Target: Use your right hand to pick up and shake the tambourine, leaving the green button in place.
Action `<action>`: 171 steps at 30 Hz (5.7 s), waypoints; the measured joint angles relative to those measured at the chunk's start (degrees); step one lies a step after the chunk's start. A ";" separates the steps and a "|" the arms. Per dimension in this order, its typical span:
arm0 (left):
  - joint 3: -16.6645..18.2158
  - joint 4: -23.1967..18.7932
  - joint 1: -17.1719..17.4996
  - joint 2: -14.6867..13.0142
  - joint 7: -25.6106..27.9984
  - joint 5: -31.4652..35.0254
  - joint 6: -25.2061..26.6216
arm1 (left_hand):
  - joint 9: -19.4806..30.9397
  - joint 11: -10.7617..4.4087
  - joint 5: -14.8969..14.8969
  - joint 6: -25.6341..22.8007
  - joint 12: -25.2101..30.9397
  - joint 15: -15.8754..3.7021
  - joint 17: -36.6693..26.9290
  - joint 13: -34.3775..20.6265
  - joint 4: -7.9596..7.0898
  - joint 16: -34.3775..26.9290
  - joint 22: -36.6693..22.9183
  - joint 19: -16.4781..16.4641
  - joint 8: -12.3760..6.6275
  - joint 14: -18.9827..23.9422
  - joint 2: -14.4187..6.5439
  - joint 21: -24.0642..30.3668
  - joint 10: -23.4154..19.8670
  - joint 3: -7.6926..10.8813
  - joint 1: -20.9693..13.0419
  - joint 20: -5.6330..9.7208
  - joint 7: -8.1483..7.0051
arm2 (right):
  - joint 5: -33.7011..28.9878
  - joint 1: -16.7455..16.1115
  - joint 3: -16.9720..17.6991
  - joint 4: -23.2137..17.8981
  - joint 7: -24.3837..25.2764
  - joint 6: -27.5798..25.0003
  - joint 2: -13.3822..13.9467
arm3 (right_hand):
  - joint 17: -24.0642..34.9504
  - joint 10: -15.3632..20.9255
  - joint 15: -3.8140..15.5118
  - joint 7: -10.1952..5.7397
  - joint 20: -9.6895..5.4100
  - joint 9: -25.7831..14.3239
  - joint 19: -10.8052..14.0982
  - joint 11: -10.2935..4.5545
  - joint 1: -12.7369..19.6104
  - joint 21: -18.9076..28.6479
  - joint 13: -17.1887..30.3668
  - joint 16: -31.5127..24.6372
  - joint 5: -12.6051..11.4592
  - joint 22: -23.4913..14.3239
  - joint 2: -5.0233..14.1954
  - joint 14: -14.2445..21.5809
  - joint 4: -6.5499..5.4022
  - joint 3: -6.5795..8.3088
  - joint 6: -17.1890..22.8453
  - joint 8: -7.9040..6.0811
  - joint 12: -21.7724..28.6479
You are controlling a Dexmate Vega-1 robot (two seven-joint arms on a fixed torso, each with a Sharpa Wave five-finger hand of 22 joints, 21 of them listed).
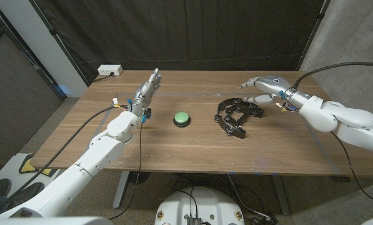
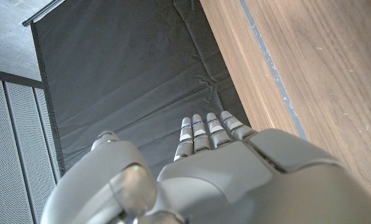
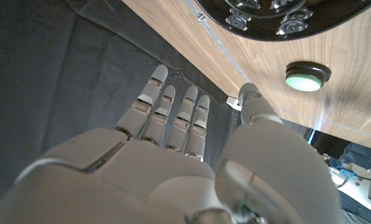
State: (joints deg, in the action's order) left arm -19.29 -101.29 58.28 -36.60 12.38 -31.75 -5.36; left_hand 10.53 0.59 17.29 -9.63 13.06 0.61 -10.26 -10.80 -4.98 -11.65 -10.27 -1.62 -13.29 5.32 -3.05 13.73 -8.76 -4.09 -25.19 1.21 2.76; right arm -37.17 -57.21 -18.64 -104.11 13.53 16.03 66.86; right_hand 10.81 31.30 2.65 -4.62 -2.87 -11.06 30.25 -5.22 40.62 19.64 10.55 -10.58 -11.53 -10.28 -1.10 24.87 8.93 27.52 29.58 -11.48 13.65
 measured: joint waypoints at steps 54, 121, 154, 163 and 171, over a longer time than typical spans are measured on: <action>-0.34 -4.51 0.58 -1.29 2.32 0.26 4.74 | 0.29 -0.20 -0.45 -0.19 -0.40 -0.29 0.00 0.00 0.00 0.23 0.02 0.00 0.45 0.94 -1.60 -0.44 -0.21 0.00 -0.98 0.01 -0.61 | -8.79 10.63 -10.19 8.23 -7.22 11.02 -1.37 | 1.44 4.31 0.42 -0.82 -0.51 -0.13 5.18 -1.06 5.80 0.26 0.52 -1.17 0.72 -0.90 2.49 7.18 0.47 2.69 1.60 -0.16 0.42; -1.13 -4.09 0.57 -0.27 3.02 0.38 5.32 | 0.26 -0.20 -1.33 -0.40 -0.88 -0.60 0.00 0.00 0.24 0.45 0.02 -0.42 1.03 1.23 -2.19 -0.89 -0.21 -0.25 -1.58 0.01 -0.40 | -17.49 17.81 -19.68 17.95 -1.90 15.80 -4.84 | 0.92 4.85 0.42 -1.22 -0.51 -0.14 5.43 -1.56 8.15 0.01 0.50 -0.83 0.67 -0.87 2.73 7.18 0.24 3.39 2.46 -0.17 0.28; -1.28 -3.92 0.57 -0.32 2.59 0.08 5.20 | 0.26 -0.50 -1.62 -0.40 -0.88 -0.60 0.00 0.00 0.24 0.45 0.02 -0.62 1.03 1.23 -2.19 -1.33 -0.51 -0.24 -1.57 -0.20 -0.40 | -18.96 19.53 -22.51 20.48 -0.48 13.12 -7.27 | 2.84 23.42 5.60 -1.42 -1.95 -1.29 22.46 -3.97 24.62 15.03 1.19 -8.26 1.49 -4.95 3.02 33.38 0.54 -4.80 17.24 -2.38 4.91; -1.15 -3.66 0.63 -0.29 2.20 -0.22 4.49 | 0.26 -0.50 -1.62 -0.71 -0.88 -0.60 0.00 0.01 0.24 0.44 0.02 -0.62 1.03 1.23 -2.18 -1.33 -0.51 -0.24 -1.57 -0.20 -0.71 | -19.59 17.91 -22.22 18.27 1.02 8.95 -7.09 | 2.92 26.61 5.17 -0.32 -1.75 -1.87 24.29 -2.39 24.55 20.45 2.50 -9.37 1.32 -5.43 3.09 37.53 -1.12 -6.85 20.02 -2.95 7.44; -1.12 -2.55 0.56 -0.01 1.41 -0.54 3.73 | 0.26 -0.50 -1.62 -0.71 -0.88 -0.29 0.00 0.01 0.24 0.44 0.02 -0.62 1.02 1.54 -2.18 -1.33 -0.51 -0.24 -1.57 -0.20 -0.71 | -19.67 15.23 -20.60 15.00 3.06 3.45 -6.35 | 1.61 27.48 8.13 -0.29 -5.88 -1.94 27.34 -2.32 22.34 21.78 2.58 -8.41 1.83 -6.62 5.29 40.12 -1.99 -8.00 20.21 -2.00 7.10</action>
State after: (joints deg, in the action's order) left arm -20.42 -103.84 58.85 -36.60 13.80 -32.29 -1.63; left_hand 10.79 0.08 15.67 -10.34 12.18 0.32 -10.26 -10.79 -4.74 -11.21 -10.25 -2.24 -12.27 6.86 -5.24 12.40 -9.26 -4.33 -26.76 1.01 2.05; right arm -56.84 -41.97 -39.23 -89.12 16.59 19.47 60.51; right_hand 12.42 58.78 10.78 -4.91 -8.75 -13.00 57.59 -7.54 62.96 41.42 13.13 -18.99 -9.69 -16.91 4.20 64.98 6.94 19.52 49.78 -13.48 20.75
